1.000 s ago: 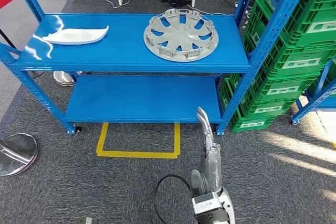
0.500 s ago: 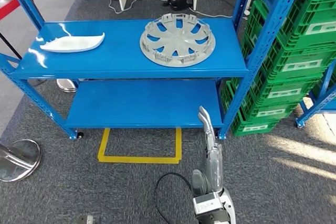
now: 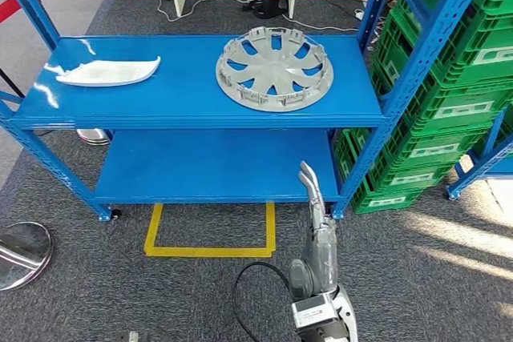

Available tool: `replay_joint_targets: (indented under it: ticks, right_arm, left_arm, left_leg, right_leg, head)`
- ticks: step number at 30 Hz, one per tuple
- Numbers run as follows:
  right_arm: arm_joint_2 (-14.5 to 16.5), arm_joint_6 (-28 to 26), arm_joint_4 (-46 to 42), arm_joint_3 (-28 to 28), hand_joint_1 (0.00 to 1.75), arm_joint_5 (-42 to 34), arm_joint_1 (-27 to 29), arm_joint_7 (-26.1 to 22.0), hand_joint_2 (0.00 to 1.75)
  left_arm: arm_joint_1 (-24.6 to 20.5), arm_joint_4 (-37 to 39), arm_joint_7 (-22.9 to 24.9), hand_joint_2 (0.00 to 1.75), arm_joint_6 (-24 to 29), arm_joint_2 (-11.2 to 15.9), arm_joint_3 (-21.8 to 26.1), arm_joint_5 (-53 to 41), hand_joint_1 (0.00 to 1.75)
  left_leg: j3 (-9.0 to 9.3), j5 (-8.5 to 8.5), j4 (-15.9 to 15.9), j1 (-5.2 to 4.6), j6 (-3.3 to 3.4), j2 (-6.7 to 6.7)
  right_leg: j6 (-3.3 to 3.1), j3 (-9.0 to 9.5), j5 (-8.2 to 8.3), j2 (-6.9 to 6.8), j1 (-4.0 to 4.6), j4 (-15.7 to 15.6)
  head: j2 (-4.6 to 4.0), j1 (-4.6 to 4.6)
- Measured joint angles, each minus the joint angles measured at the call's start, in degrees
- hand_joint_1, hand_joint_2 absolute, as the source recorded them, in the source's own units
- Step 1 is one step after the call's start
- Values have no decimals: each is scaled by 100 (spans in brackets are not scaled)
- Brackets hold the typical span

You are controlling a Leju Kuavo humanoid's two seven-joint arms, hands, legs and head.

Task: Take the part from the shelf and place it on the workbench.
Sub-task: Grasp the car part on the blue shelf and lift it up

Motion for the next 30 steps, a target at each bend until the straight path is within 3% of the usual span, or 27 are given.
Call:
replay_joint_targets:
  ticks: [1,4,5,6,8,10,11,15,17,19,20,21,22,24,25,26,30]
  right_arm:
    - [-2,-2,-3,0,0,1,-1,0,0]
    - [-8,-7,-3,0,0,0,2,0,0]
    - [-10,-10,-3,0,0,0,4,0,0]
    - [-12,-14,-3,0,0,1,5,0,0]
    - [-14,-20,-3,1,0,3,5,0,0]
    - [-15,-25,-3,3,0,7,3,-1,0]
    - [-15,-28,-3,4,0,8,3,-1,0]
    - [-15,-43,-13,9,0,14,11,-12,0]
    - [-14,-46,-22,13,0,19,16,-19,0]
    - [-14,-46,-22,13,0,19,18,-22,0]
    - [-14,-46,-22,13,0,19,20,-22,0]
    - [-14,-46,-22,13,0,19,21,-22,0]
    - [-14,-48,-22,13,0,19,21,-22,0]
    - [-14,-58,-22,13,0,22,20,-22,0]
    - [-15,-65,-23,13,0,25,22,-22,0]
    - [-16,-71,-27,12,0,29,23,-22,0]
    - [-19,-77,-47,10,0,43,21,-22,0]
  left_arm:
    - [-2,0,0,0,0,-1,1,0,0]
    - [-2,0,-1,0,-8,-1,4,0,0]
    - [0,0,-3,0,-22,0,6,0,0]
    - [0,0,-6,0,-43,0,7,-1,0]
    - [1,0,-16,0,-98,1,9,-7,0]
    - [-2,0,-25,0,-137,3,10,-15,0]
    - [-3,0,-26,0,-146,5,10,-17,0]
    - [-17,-2,-56,0,-236,7,10,-17,0]
    - [-18,-2,-87,0,-275,8,10,-16,0]
    - [-2,-2,-98,0,-282,11,11,-13,0]
    - [8,-2,-102,0,-283,13,12,-12,0]
    - [15,-2,-105,0,-281,15,13,-11,0]
    - [17,-2,-108,0,-265,17,14,-11,0]
    - [19,-2,-102,0,-150,21,17,-16,0]
    - [18,-1,-105,0,-68,19,18,-22,0]
    - [16,-1,-111,0,6,15,19,-29,0]
    - [5,-1,-134,0,110,5,22,-41,0]
  left_leg:
    - [17,-11,-5,6,36,2]
    - [47,-53,-4,-7,89,4]
    - [65,-71,-3,-11,94,1]
    - [92,-92,-3,-12,92,-5]
    - [176,-153,-3,-9,59,-23]
    - [241,-225,8,-25,-6,-36]
    - [257,-253,5,-32,-39,-39]
    - [277,-367,67,-23,-169,-28]
    - [6,-569,595,-25,-219,-15]
    - [-511,-788,1376,-27,-237,-10]
    - [-704,-771,1597,-29,-234,-9]
    - [-803,-632,1620,-32,-222,-9]
    - [-778,-384,1413,-34,-203,-10]
    - [-556,176,711,-48,-146,-8]
    - [-448,303,417,-56,-115,-6]
    - [-380,338,239,-67,-88,-4]
    - [-282,168,104,-50,38,-13]
  right_leg:
    - [23,-121,-146,-10,-3,266]
    - [46,-742,-586,-19,-3,1365]
    - [43,-868,-559,-19,-3,1513]
    - [38,-894,-421,-19,-4,1455]
    - [19,-652,73,-23,-8,783]
    - [-11,-368,362,-18,-6,134]
    - [-35,-303,388,-12,1,-6]
    - [-184,-217,309,14,0,-63]
    - [-239,-114,249,3,-24,-83]
    - [-260,-20,166,-6,-25,-83]
    - [-259,38,121,-1,-23,-83]
    - [-252,112,73,4,-23,-83]
    - [-239,200,21,13,-23,-83]
    - [-199,367,-114,25,-11,-84]
    - [-174,410,-180,37,-2,-89]
    - [-150,433,-229,43,8,-111]
    - [-37,517,-347,24,14,-191]
  head:
    - [0,11]
    - [0,29]
    - [0,30]
    - [0,29]
    - [0,30]
    - [1,34]
    - [1,34]
    - [0,14]
    - [0,-18]
    - [0,-32]
    - [0,-32]
    - [0,-33]
    - [0,-34]
    - [0,-35]
    - [0,-40]
    - [0,-36]
    - [0,-17]
